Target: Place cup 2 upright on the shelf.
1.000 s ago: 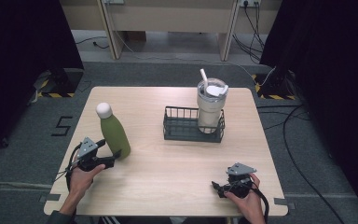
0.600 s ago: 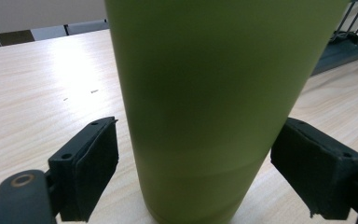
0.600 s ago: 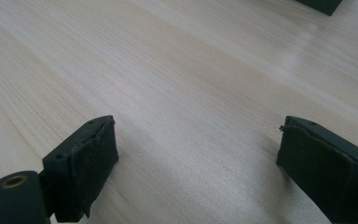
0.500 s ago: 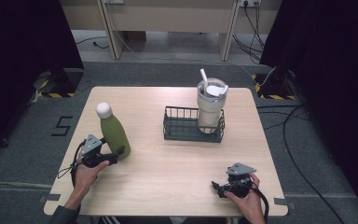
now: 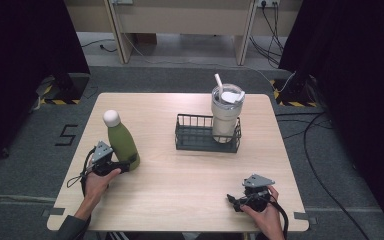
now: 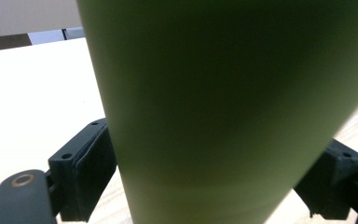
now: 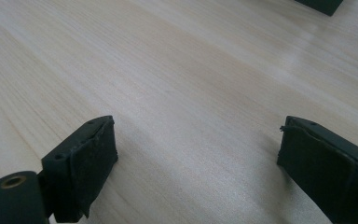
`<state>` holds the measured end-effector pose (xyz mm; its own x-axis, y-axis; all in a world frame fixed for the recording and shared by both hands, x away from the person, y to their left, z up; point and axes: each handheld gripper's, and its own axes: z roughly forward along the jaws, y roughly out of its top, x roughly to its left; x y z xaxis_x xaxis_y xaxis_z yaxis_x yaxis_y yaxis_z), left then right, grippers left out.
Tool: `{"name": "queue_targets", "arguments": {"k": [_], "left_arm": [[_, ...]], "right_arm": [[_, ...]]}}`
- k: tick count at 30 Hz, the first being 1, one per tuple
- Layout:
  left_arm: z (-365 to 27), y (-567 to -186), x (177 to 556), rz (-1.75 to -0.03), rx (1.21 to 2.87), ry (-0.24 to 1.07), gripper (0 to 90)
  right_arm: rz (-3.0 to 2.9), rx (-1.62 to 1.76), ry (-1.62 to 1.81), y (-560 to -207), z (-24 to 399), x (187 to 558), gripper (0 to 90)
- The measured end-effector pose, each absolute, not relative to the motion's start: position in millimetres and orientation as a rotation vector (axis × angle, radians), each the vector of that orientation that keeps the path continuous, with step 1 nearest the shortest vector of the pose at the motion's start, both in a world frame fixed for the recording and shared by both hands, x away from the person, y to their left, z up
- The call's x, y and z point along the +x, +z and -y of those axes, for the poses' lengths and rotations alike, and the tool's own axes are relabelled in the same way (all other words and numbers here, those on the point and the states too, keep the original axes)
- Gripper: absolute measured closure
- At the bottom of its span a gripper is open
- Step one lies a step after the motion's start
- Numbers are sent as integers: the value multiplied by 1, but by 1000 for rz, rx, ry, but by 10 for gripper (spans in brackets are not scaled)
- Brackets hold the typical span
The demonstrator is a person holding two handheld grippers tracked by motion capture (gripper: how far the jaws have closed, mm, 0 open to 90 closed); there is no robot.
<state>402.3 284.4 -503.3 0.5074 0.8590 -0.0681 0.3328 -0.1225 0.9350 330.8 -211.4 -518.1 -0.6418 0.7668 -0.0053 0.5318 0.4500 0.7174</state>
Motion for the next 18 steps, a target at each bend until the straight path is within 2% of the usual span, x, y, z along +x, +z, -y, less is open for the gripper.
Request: {"name": "queue_targets", "arguments": {"k": [18], "left_arm": [[-280, -506, 406, -1007, 1686, 641, 200]], "right_arm": [[-2376, 1105, 1002, -518, 211, 331, 115]]}}
